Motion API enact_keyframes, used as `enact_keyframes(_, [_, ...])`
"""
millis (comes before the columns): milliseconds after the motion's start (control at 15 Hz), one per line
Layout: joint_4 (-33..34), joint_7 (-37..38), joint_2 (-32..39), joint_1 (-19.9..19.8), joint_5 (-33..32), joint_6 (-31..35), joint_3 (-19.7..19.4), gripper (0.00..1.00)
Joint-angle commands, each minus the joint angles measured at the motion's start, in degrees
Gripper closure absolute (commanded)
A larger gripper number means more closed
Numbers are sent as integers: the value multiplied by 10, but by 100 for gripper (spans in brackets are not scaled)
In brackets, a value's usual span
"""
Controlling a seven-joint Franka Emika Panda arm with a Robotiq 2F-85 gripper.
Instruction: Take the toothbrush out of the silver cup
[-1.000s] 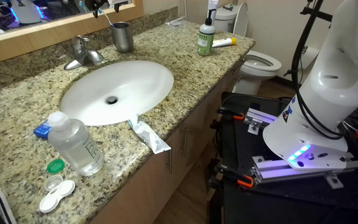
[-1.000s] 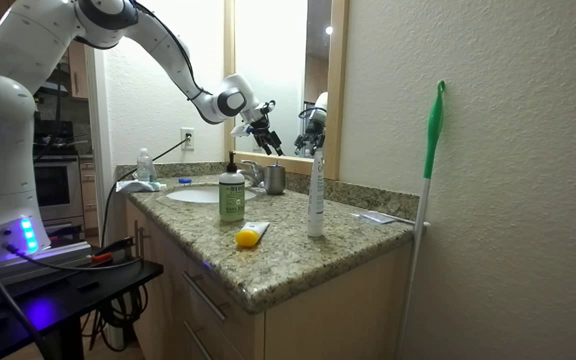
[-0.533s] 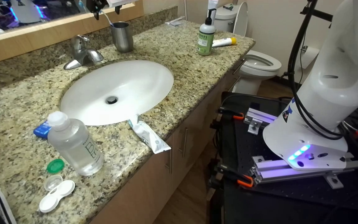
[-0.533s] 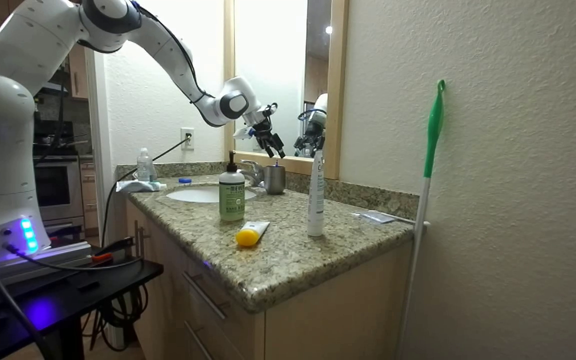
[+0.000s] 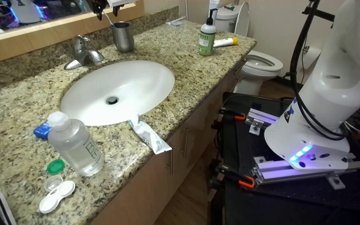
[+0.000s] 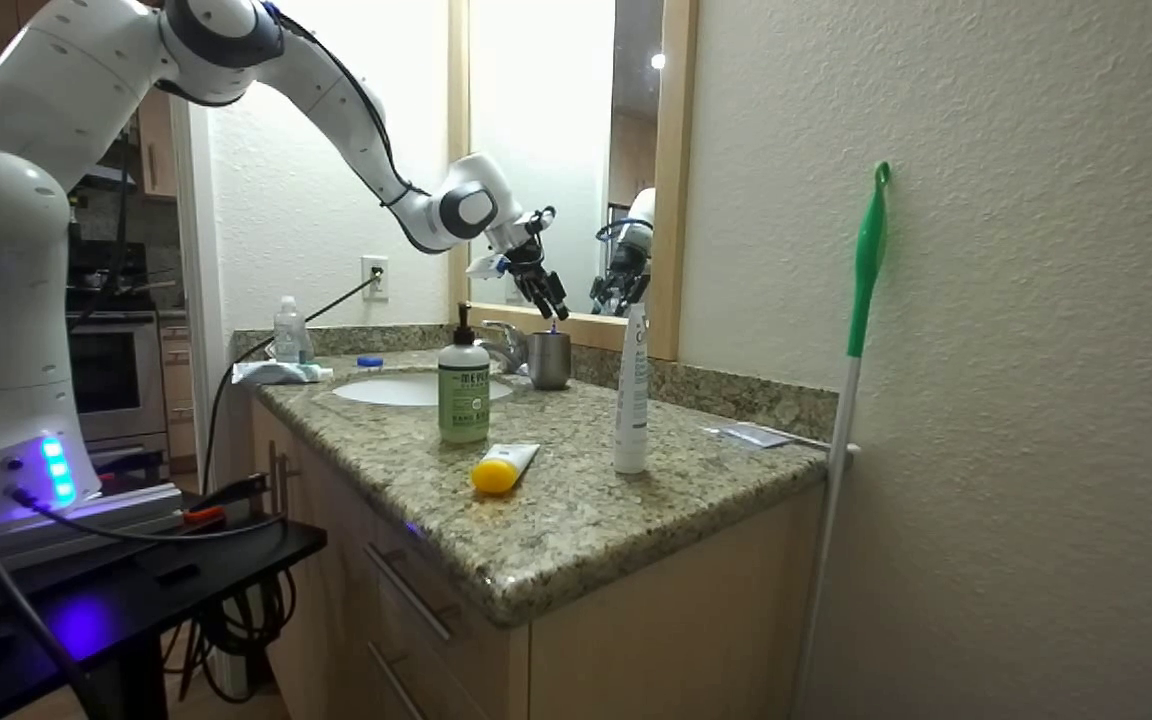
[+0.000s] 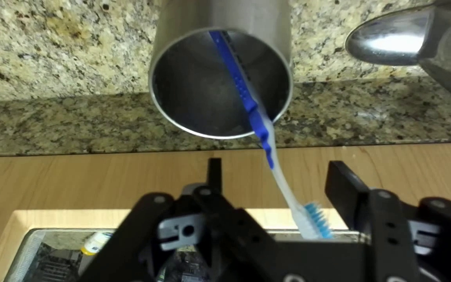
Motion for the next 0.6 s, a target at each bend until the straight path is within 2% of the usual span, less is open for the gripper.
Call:
enact_keyframes(0, [1,-13,0,-12,11,1,9,60])
enact_keyframes(333, [0,-10,1,-15,11,7,6,95])
enact_keyframes(533, [-2,-7,0,-14,9,12,3,100])
